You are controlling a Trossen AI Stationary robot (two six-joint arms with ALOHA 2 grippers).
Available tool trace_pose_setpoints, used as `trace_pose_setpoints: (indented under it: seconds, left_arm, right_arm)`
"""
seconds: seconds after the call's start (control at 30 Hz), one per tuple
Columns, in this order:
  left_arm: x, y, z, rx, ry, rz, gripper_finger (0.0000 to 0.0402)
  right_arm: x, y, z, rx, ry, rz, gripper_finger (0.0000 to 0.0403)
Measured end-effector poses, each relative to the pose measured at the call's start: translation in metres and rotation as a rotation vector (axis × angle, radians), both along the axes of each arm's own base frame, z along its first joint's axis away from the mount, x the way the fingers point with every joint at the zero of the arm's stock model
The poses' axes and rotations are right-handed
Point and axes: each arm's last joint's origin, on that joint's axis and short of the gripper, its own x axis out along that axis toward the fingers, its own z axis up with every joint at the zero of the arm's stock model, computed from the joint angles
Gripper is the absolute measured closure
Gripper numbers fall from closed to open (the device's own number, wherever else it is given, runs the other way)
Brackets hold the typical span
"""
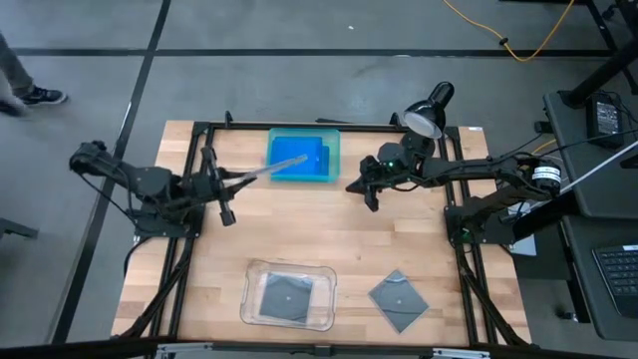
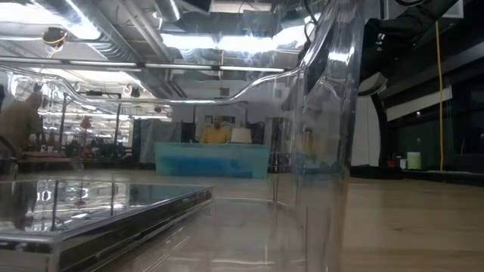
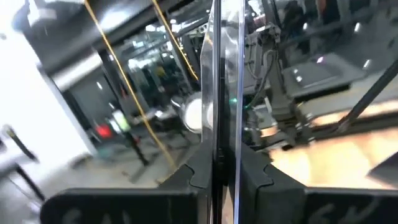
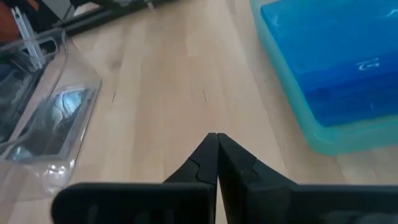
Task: Pick & place jewel cases by type
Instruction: Put the left black cd case into the transparent bin
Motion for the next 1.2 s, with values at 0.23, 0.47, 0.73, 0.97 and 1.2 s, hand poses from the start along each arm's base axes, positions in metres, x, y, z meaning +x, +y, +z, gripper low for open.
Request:
trace_pose_setpoints:
  seconds: [0.23, 0.47, 0.73, 0.97, 1.2]
  left_arm:
    - [0.009, -0.026, 0.024, 0.287, 0.122, 0.046, 0.0381]
    - [0.028, -0.058, 0.027, 0.572, 0.335, 0.188, 0.0382]
    - [0.039, -0.075, 0.022, 0.608, 0.390, 0.234, 0.0382]
    - [0.036, -0.075, 0.027, 0.429, 0.293, 0.246, 0.0382]
    - [0.018, -0.060, 0.038, -0.172, -0.026, 0.215, 0.0382]
  right_arm:
    - [0.001, 0.000, 0.002, 0.014, -0.024, -0.013, 0.0393]
    - [0.001, 0.000, 0.002, 0.035, -0.023, -0.025, 0.0393]
    - [0.002, -0.001, 0.003, 0.038, -0.027, -0.028, 0.0393]
    - [0.002, -0.001, 0.003, 0.038, -0.027, -0.028, 0.0393]
    - [0.002, 0.000, 0.003, 0.038, -0.027, -0.026, 0.0393]
